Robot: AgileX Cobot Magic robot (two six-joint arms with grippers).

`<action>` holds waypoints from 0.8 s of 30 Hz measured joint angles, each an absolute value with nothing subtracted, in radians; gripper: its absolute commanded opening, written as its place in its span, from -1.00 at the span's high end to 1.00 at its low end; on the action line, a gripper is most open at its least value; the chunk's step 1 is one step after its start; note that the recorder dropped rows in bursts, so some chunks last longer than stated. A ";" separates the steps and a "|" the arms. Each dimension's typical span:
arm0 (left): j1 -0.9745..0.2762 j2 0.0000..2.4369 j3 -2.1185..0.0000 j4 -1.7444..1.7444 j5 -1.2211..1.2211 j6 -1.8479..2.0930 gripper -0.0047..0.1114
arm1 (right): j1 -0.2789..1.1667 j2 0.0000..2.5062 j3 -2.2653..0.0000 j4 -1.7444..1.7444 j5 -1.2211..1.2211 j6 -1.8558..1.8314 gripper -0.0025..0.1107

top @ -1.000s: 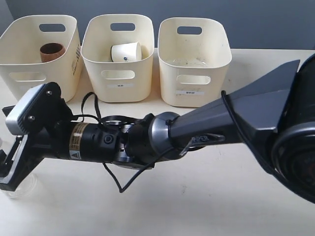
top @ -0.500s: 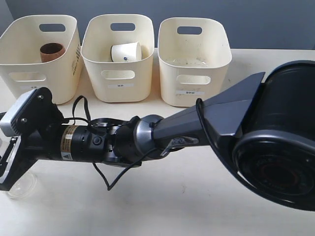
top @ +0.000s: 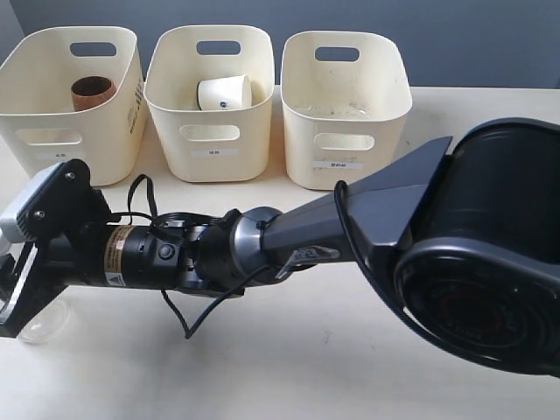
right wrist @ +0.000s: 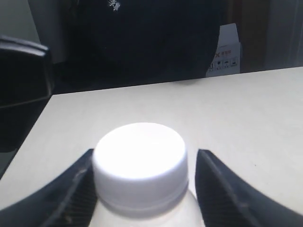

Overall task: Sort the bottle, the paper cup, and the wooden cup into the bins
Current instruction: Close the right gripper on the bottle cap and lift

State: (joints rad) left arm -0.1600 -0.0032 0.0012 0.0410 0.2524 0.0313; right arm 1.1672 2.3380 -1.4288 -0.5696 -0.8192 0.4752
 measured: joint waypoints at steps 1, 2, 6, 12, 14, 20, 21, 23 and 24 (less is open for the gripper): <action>-0.160 -0.003 0.001 0.041 0.252 0.031 0.92 | 1.167 2.338 -1.429 -0.574 -0.817 0.475 0.97; -0.160 -0.003 0.001 0.041 0.252 0.031 0.92 | 1.169 2.336 -1.429 -0.574 -0.814 0.478 0.97; -0.160 -0.003 0.001 0.041 0.252 0.031 0.92 | 1.173 2.330 -1.429 -0.576 -0.798 0.481 0.97; -0.160 -0.003 0.001 0.041 0.252 0.031 0.92 | 1.175 2.319 -1.429 -0.547 -0.753 0.486 0.97; -0.160 -0.003 0.001 0.041 0.252 0.031 0.92 | 1.177 2.318 -1.431 -0.544 -0.745 0.484 0.97; -0.160 -0.003 0.001 0.041 0.252 0.031 0.92 | 1.179 2.293 -1.420 -0.521 -0.704 0.462 0.97; -0.160 -0.003 0.001 0.041 0.252 0.031 0.92 | 1.179 2.280 -1.402 -0.498 -0.696 0.438 0.97; -0.160 -0.003 0.001 0.041 0.252 0.031 0.92 | 1.179 2.244 -1.347 -0.430 -0.694 0.363 0.97; -0.160 -0.003 0.001 0.041 0.252 0.031 0.92 | 1.179 2.227 -1.320 -0.401 -0.697 0.325 0.97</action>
State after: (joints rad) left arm -0.1600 -0.0032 0.0012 0.0410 0.2524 0.0313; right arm 1.1791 2.2267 -1.3203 -0.4009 -0.6968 0.3252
